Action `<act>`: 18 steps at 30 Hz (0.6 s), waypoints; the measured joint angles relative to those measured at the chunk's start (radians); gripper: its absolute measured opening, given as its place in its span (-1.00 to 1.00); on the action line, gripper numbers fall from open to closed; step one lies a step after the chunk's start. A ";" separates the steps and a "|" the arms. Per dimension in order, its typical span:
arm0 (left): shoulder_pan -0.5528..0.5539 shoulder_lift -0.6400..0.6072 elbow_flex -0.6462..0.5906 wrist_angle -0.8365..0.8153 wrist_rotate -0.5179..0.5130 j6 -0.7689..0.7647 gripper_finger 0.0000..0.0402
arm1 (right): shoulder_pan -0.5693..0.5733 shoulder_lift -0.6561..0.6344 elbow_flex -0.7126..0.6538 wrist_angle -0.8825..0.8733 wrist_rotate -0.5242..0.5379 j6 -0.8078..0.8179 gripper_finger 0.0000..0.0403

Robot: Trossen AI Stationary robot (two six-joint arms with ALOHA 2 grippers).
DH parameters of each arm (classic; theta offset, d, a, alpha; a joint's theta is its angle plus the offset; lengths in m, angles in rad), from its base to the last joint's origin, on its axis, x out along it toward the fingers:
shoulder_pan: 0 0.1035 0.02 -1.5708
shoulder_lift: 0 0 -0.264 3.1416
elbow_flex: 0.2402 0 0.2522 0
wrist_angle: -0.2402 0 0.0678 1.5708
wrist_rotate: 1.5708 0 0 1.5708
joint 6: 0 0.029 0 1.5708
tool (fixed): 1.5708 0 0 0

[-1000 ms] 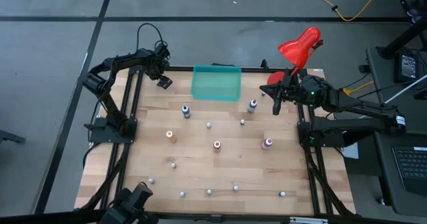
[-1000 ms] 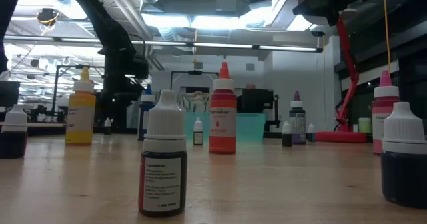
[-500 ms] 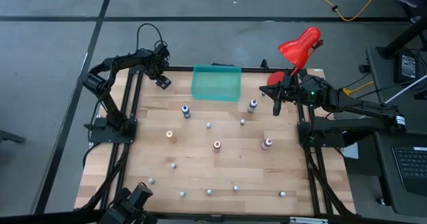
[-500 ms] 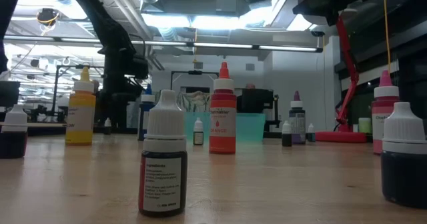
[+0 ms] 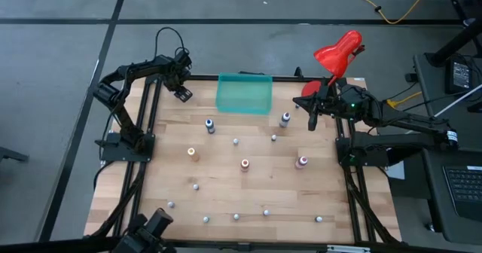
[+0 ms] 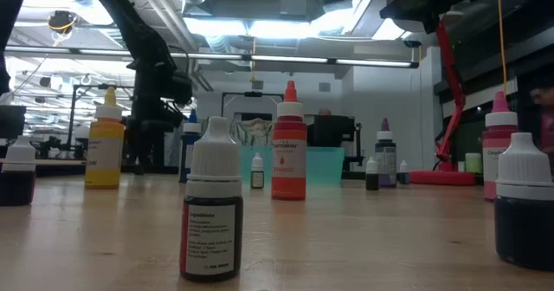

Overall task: Pick & Place food coloring
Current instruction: Put the top left black food coloring bottle into the bin

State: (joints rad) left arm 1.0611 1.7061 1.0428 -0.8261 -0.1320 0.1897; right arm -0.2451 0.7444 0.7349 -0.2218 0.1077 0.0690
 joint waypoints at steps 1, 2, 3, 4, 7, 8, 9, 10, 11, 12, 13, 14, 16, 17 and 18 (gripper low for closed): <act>0.000 0.000 0.000 -0.006 0.003 0.000 -0.34 | 0.000 0.000 0.000 0.000 0.001 -0.002 -0.94; 0.000 0.000 0.000 -0.012 0.004 0.000 -0.37 | 0.000 0.000 0.000 0.000 0.002 -0.003 -0.94; 0.000 0.000 0.000 -0.016 0.004 -0.001 -0.41 | 0.000 0.000 0.000 0.000 0.003 -0.006 -0.94; 0.001 0.000 0.000 -0.017 0.005 -0.001 -0.45 | 0.000 0.000 0.000 0.000 0.003 -0.013 -0.94; 0.011 0.000 0.000 -0.017 0.027 -0.002 -0.58 | 0.000 0.000 0.000 0.000 0.003 -0.024 -0.94; 0.016 -0.001 0.000 -0.016 0.038 -0.002 -0.62 | 0.000 0.000 0.000 0.000 0.003 -0.024 -0.94; 0.022 -0.001 0.000 -0.014 0.046 -0.004 -0.65 | 0.000 0.000 0.000 0.000 0.003 -0.025 -0.94; 0.026 -0.002 0.000 -0.014 0.048 -0.007 -0.68 | 0.000 0.000 0.000 0.000 0.003 -0.025 -0.94; 0.028 -0.002 0.000 -0.014 0.049 -0.009 -0.71 | 0.000 0.000 0.000 0.000 0.003 -0.025 -0.94; 0.029 -0.002 0.000 -0.013 0.049 -0.009 -0.73 | 0.000 0.000 0.000 0.000 0.003 -0.025 -0.94; 0.029 -0.002 0.000 -0.012 0.049 -0.010 -0.74 | 0.000 0.000 0.000 0.000 0.003 -0.024 -0.94; 0.029 -0.002 0.000 -0.013 0.048 -0.010 -0.75 | 0.000 0.000 0.000 0.000 0.003 -0.023 -0.94; 0.029 -0.002 0.000 -0.013 0.047 -0.010 -0.74 | 0.000 0.000 0.000 0.000 0.003 -0.023 -0.94; 0.029 -0.002 0.000 -0.013 0.049 -0.010 -0.72 | 0.000 0.000 0.000 0.000 0.003 -0.023 -0.94; 0.029 -0.002 0.000 -0.013 0.052 -0.011 -0.69 | 0.000 0.000 0.000 0.000 0.003 -0.023 -0.94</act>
State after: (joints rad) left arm 1.0901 1.7039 1.0428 -0.8387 -0.0795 0.1791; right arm -0.2447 0.7444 0.7349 -0.2218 0.1108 0.0464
